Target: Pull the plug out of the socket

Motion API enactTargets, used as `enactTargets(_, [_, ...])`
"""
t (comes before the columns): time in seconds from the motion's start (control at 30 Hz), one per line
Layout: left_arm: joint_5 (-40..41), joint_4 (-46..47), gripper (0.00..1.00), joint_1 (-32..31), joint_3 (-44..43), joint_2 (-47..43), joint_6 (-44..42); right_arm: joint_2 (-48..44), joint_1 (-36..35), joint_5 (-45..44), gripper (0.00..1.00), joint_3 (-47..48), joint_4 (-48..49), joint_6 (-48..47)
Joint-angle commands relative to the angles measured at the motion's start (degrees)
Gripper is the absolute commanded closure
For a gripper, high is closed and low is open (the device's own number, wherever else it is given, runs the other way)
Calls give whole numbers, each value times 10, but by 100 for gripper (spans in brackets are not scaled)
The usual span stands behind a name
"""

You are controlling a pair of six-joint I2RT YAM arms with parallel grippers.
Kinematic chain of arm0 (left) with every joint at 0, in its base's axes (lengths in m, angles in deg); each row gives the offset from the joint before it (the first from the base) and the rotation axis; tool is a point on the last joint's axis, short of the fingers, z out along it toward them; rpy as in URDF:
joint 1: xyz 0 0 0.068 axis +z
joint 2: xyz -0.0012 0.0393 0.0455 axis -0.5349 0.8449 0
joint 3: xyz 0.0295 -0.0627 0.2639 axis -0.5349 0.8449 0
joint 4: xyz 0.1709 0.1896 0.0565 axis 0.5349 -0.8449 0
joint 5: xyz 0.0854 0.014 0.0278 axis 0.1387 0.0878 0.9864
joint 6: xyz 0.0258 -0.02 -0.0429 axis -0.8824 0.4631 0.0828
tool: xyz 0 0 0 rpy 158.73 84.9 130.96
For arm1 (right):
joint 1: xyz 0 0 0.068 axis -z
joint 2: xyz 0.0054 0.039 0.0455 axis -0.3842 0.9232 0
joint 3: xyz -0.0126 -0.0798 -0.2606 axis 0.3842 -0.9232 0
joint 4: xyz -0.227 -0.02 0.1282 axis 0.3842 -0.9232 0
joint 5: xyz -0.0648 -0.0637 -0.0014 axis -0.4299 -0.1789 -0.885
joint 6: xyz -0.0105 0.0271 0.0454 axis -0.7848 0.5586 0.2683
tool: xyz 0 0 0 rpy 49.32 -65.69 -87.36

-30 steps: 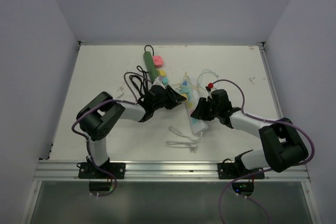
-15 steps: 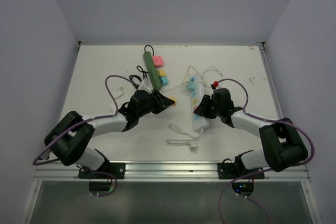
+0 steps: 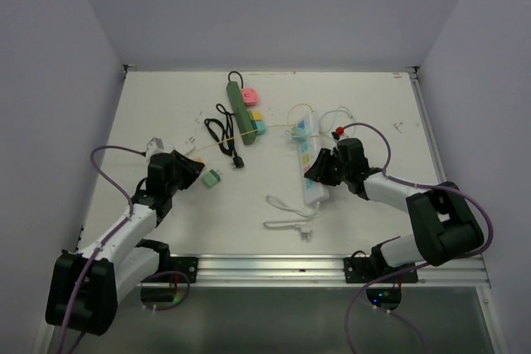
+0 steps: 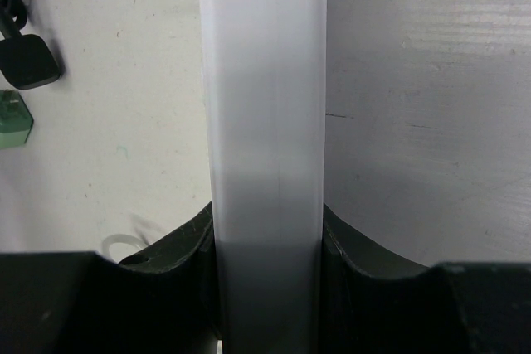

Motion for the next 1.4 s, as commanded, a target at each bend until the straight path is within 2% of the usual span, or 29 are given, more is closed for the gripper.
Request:
enactTargets(0.0, [-15,-32,100,91,-7,16,-63,18,3,-27,100,-7,-56,-21])
enactTargets(0.17, [-98,6,100,160,-19,88,-77,22,2,-21,100,-7,-55,-24])
enactTargets(0.27, [-129,20,87,165,-31,118,-83,21,2,-16,100,-7,-58,-29])
enactTargets(0.3, [-133,21,78,165,-33,123,-85,19,3,-15,100,-7,-58,-30])
enactTargets(0.37, [-139,19,71,165,-37,119,-90,18,3,-12,100,-5,-59,-34])
enactTargets(0.47, [-138,-2,49,165,-45,103,-100,17,3,-4,100,-4,-57,-38])
enactTargets(0.5, [-138,-17,32,165,-47,91,-105,18,2,-3,100,-4,-57,-38])
enactTargets(0.6, [-137,-59,5,165,-65,68,-112,18,2,8,100,0,-55,-40])
enactTargets(0.63, [-138,-67,2,165,-75,62,-113,18,2,10,100,0,-55,-41])
enactTargets(0.87, [-150,-103,3,146,-117,25,-100,10,-1,24,100,3,-55,-48])
enactTargets(1.03, [-110,-81,8,36,-166,33,-79,5,-5,34,100,3,-52,-54])
enactTargets(1.2, [-91,0,11,-68,-204,111,-56,-3,-14,38,100,3,-47,-59])
enactTargets(1.27, [-88,25,11,-91,-217,143,-47,-5,-19,41,100,3,-45,-61])
enactTargets(1.33, [-88,67,13,-128,-246,216,-35,-8,-25,44,100,2,-41,-64])
enactTargets(1.37, [-90,67,14,-128,-260,216,-35,-10,-28,45,100,1,-40,-66])
